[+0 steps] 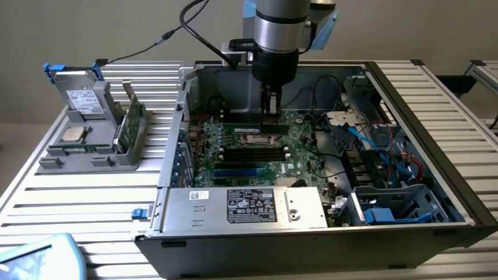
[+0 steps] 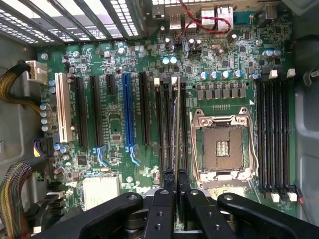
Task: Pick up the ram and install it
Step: 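Insert the ram into the slot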
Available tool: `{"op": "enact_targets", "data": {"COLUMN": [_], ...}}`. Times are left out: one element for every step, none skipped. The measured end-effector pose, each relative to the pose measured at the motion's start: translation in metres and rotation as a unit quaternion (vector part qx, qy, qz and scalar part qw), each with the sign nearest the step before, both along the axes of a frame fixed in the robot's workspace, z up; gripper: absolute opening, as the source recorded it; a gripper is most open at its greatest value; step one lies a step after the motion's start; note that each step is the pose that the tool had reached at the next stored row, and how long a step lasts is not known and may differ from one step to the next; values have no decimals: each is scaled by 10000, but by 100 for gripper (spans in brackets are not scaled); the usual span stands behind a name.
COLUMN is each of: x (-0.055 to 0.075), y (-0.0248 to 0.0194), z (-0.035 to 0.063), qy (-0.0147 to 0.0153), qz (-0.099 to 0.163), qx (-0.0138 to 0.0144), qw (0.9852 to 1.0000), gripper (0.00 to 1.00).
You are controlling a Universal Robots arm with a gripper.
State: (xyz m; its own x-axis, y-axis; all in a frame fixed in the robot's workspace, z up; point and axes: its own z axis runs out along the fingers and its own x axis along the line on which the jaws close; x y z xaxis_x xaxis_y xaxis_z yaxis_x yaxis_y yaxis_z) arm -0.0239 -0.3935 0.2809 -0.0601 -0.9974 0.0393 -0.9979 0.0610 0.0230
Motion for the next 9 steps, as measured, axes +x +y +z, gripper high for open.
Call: {"op": "enact_targets", "data": {"x": [0, 0, 0, 0, 0, -1, -1, -2, -2], "y": [0, 0, 0, 0, 0, 0, 0, 0, 0], "z": [-16, -33, -50, -67, -85, -103, -121, -138, -155], "qy": [-1, -2, -2, -2, -2, -2, -2, -2, -2], "qz": [14, 29, 44, 61, 79, 98, 118, 141, 166], "qx": [-2, -3, -4, -4, -4, -5, -4, -4, -4], "qw": [10000, 10000, 10000, 10000, 10000, 10000, 9999, 9999, 9999], "gripper": [13, 13, 13, 13, 13, 13, 13, 13, 13]}}
